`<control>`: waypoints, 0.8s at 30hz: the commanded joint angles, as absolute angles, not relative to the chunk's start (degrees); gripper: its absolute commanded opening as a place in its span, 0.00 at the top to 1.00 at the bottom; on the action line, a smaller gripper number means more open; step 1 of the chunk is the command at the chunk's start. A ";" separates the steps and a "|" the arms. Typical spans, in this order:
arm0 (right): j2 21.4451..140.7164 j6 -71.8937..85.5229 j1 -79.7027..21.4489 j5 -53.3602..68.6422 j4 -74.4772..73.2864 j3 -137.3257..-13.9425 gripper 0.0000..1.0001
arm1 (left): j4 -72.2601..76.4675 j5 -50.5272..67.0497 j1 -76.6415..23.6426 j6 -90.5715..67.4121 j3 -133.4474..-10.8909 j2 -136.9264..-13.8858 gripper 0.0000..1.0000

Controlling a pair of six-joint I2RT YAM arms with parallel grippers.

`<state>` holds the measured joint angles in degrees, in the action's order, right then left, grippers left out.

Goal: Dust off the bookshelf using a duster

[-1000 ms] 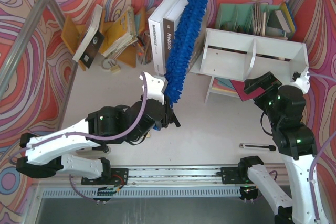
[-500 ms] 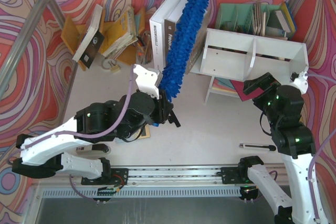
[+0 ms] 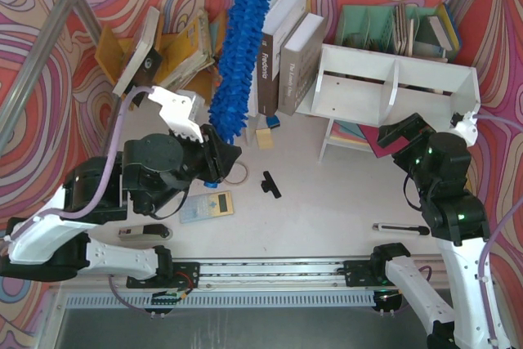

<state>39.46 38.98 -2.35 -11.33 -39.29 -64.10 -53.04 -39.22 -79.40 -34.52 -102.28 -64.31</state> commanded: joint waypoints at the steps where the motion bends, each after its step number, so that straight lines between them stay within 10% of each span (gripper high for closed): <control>1: 39.71 39.16 -2.46 -11.60 -37.60 -64.14 0.01 | -55.52 -41.27 -78.82 -35.62 -100.44 -63.91 1.00; 24: 39.48 39.13 -2.46 -11.29 -37.46 -62.77 0.01 | -43.22 -44.08 -76.19 -35.68 -86.05 -52.02 1.00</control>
<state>40.07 39.00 -2.35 -11.29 -39.20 -63.88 -49.34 -40.27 -76.49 -37.89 -87.29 -55.57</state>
